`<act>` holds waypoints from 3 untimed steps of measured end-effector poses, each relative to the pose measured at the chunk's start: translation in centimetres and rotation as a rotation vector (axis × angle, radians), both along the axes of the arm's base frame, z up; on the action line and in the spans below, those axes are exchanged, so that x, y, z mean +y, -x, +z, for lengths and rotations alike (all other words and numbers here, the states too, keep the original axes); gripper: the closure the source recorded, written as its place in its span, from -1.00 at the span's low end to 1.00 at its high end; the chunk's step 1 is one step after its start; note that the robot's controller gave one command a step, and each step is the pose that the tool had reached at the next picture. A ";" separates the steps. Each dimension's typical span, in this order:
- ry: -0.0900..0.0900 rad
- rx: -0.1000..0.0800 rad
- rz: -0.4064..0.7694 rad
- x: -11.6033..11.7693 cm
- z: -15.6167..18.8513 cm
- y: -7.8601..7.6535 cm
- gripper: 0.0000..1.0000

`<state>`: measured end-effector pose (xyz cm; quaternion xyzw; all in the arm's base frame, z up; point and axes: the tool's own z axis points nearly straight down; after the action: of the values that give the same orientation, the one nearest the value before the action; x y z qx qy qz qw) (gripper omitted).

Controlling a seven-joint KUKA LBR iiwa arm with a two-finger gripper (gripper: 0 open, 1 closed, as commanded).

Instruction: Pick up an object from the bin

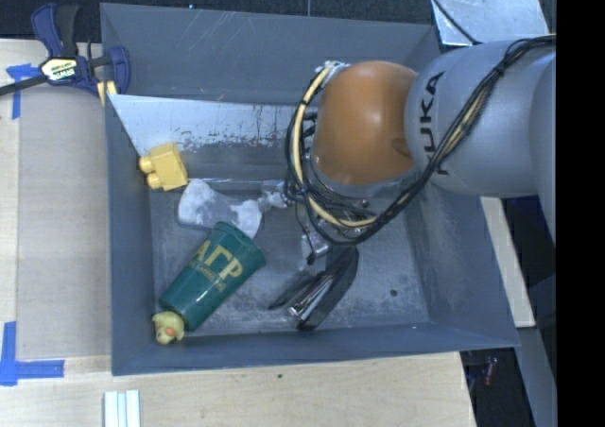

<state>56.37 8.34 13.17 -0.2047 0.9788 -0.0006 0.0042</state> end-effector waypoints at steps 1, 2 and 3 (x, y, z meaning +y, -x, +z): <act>-0.002 -0.007 0.105 4.9 3.1 -3.5 -1.00; 0.001 0.000 0.108 5.8 4.7 -0.1 1.00; 0.001 0.000 0.108 5.8 4.7 -0.1 1.00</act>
Offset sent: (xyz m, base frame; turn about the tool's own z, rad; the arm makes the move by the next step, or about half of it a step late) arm 0.0004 0.0585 0.0464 -0.1087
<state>56.50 14.16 17.86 -0.2571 0.9664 -0.0011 0.0039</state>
